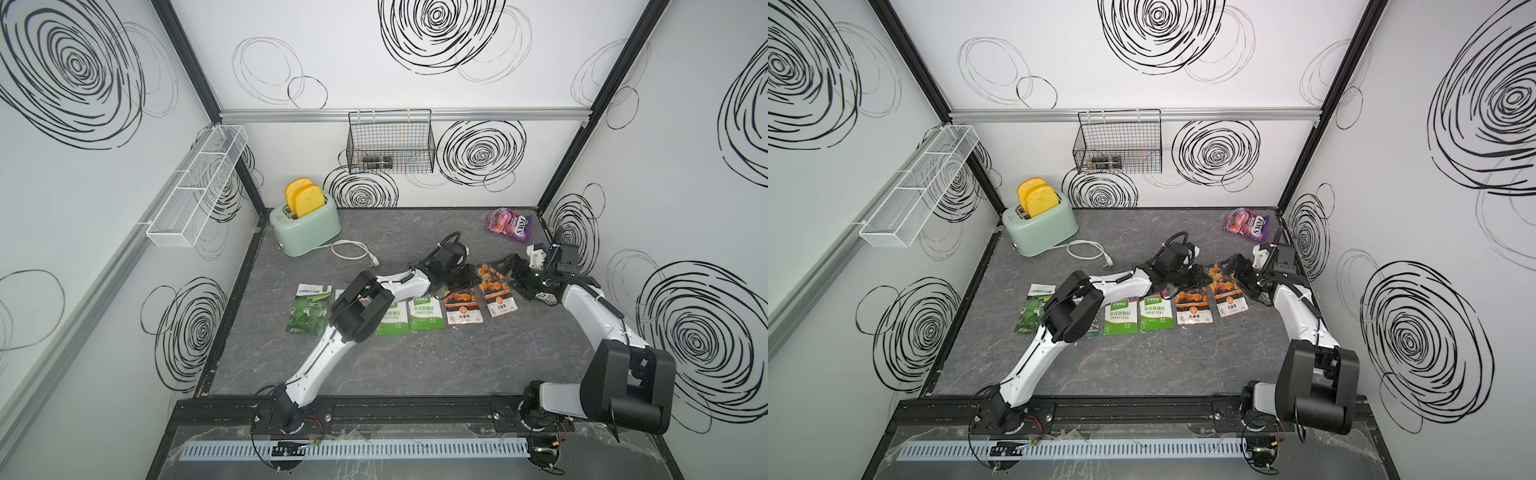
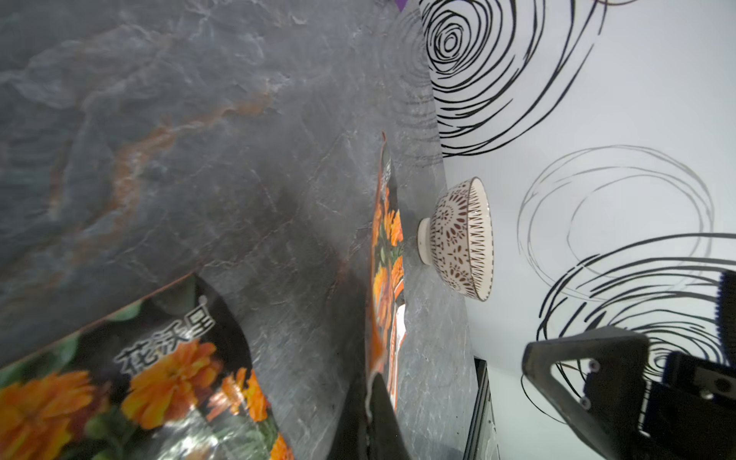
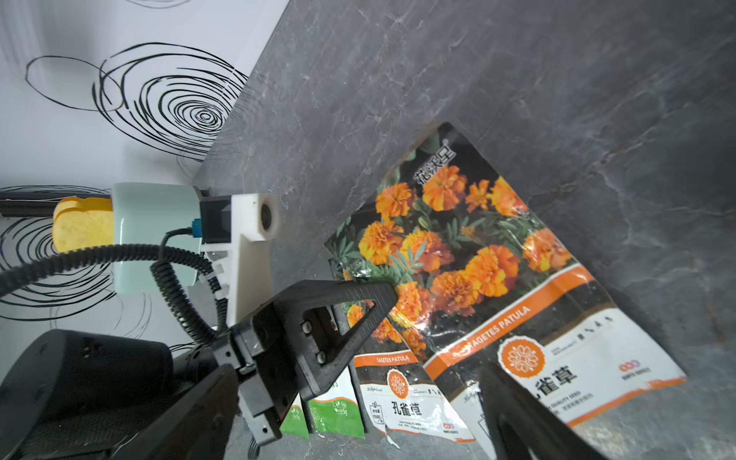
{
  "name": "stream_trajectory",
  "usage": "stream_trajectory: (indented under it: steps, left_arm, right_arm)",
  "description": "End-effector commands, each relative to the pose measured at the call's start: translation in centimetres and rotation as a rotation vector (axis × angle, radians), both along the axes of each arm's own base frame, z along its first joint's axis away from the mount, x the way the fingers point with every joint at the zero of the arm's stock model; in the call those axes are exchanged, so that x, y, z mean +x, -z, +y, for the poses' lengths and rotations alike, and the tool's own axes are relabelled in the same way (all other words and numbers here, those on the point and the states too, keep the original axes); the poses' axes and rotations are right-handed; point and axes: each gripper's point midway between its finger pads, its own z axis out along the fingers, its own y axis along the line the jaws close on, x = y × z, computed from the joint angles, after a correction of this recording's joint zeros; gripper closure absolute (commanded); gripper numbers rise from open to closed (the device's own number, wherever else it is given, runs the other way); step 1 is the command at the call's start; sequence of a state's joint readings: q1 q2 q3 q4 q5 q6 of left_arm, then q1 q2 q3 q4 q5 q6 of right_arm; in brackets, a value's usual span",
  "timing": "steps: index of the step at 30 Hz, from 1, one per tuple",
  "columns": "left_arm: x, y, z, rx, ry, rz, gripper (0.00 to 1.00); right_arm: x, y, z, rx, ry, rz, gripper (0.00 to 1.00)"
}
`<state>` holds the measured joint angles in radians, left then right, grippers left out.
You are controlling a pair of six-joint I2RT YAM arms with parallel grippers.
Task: Arrange the seed packets in a row
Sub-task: Adjust the seed packet at the center of the board.
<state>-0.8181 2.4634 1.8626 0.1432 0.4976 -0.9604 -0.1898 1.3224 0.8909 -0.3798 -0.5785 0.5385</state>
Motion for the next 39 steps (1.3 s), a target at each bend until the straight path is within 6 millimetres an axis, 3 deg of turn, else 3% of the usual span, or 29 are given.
stream_trajectory:
  steps: [1, 5, 23, 39]
  left_arm:
    - [-0.3, -0.6, -1.2, -0.035, 0.076, -0.043, 1.0]
    - [-0.7, 0.0, -1.2, -0.019, 0.114, -0.047, 1.0]
    - [-1.4, 1.6, -1.6, 0.02, 0.143, -0.031, 0.98]
    - [-0.6, 0.5, -1.1, 0.026, 0.107, -0.033, 0.32]
  right_arm:
    - [-0.4, -1.0, 0.5, -0.005, -0.007, 0.022, 0.03]
    - [-0.2, -1.8, 0.5, -0.036, -0.018, 0.001, 0.03]
    - [-0.9, -0.6, 0.2, -0.061, -0.012, 0.011, 0.03]
    - [-1.1, 0.2, 0.3, -0.062, -0.017, 0.021, 0.03]
